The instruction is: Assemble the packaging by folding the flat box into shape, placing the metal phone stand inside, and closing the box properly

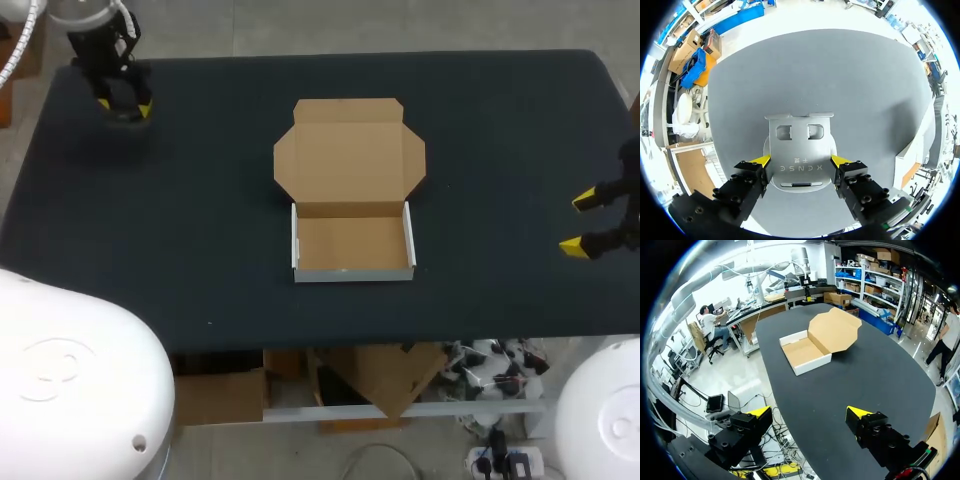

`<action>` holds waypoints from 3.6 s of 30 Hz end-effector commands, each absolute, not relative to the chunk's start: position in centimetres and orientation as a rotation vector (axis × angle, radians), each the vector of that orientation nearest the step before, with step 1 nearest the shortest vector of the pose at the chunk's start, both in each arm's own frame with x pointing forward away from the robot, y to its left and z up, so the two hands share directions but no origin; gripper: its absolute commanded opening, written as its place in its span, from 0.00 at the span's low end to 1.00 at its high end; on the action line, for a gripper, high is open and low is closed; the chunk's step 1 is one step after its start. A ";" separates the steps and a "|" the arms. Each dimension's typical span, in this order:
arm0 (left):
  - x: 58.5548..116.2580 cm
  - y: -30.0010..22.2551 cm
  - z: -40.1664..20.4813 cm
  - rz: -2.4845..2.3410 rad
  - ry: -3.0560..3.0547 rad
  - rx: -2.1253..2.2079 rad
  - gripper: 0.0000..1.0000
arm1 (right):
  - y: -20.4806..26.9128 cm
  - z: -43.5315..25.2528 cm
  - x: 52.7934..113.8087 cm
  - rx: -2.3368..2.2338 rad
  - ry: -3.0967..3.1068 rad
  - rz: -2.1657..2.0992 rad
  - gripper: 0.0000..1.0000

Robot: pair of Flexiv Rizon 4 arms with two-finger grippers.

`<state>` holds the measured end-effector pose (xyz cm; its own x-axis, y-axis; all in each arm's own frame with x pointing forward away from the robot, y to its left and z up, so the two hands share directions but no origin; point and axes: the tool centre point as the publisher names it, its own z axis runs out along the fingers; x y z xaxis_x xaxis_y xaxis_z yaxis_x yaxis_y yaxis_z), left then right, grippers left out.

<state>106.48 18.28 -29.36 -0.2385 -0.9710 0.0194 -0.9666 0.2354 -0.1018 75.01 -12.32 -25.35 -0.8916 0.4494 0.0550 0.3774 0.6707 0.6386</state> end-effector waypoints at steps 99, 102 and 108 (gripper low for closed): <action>88.1 5.2 -22.4 -0.273 2.501 -1.543 0.00 | -11.6 -27.3 74.2 0.595 2.843 0.957 1.00; 87.7 4.0 -22.3 -0.272 2.527 -1.511 0.00 | -11.6 -27.3 74.2 0.595 2.843 0.957 1.00; 87.1 1.9 -22.3 -0.271 2.573 -1.470 0.00 | -11.6 -27.3 74.2 0.595 2.843 0.957 1.00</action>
